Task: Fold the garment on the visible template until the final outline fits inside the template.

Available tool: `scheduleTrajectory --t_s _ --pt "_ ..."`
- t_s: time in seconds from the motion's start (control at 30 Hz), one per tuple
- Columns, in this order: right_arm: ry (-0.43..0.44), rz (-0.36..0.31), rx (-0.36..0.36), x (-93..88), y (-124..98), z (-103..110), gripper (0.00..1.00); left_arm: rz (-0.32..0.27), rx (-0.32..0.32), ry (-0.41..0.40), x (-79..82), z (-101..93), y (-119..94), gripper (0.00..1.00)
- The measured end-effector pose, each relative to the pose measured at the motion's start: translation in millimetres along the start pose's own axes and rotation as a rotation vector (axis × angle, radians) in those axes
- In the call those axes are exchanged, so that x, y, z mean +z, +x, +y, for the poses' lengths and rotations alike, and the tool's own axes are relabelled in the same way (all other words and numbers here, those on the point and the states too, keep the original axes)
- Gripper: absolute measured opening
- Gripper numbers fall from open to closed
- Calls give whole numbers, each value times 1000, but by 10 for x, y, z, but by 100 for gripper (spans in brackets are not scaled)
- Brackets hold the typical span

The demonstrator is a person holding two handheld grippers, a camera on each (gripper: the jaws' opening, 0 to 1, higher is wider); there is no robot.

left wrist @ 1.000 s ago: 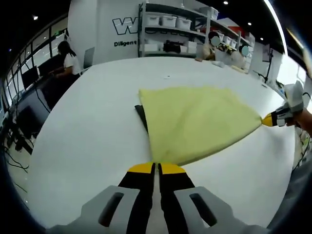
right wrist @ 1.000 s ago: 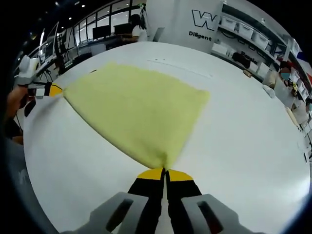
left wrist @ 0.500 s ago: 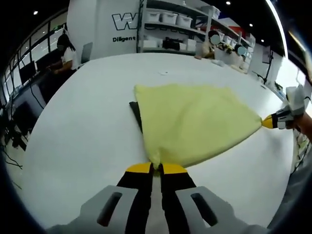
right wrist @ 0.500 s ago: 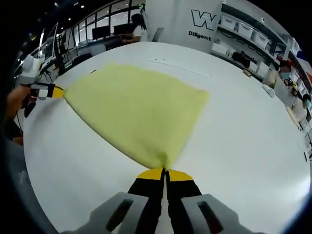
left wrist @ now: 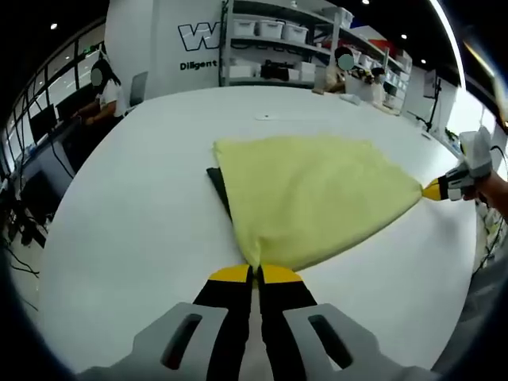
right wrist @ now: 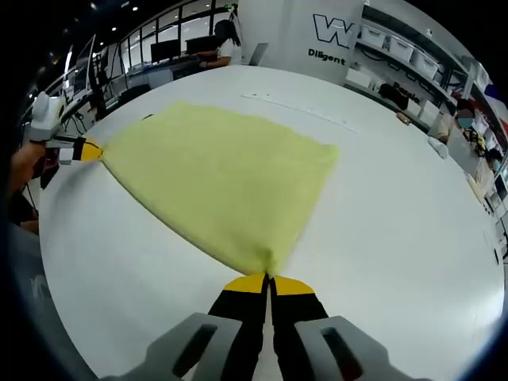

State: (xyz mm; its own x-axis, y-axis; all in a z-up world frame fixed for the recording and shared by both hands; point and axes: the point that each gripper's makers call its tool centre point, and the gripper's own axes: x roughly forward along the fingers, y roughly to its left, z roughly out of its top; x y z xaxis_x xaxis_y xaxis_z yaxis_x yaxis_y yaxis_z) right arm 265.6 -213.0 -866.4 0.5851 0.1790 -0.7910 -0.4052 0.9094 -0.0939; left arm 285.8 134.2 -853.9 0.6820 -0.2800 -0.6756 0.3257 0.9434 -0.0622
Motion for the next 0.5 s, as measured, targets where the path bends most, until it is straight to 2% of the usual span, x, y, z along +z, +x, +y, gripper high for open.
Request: scheduleTrajectory --t_s 0.5 --pt "-37 59 17 -153 -128 156 0 24 -2 -9 -181 -21 -175 0"
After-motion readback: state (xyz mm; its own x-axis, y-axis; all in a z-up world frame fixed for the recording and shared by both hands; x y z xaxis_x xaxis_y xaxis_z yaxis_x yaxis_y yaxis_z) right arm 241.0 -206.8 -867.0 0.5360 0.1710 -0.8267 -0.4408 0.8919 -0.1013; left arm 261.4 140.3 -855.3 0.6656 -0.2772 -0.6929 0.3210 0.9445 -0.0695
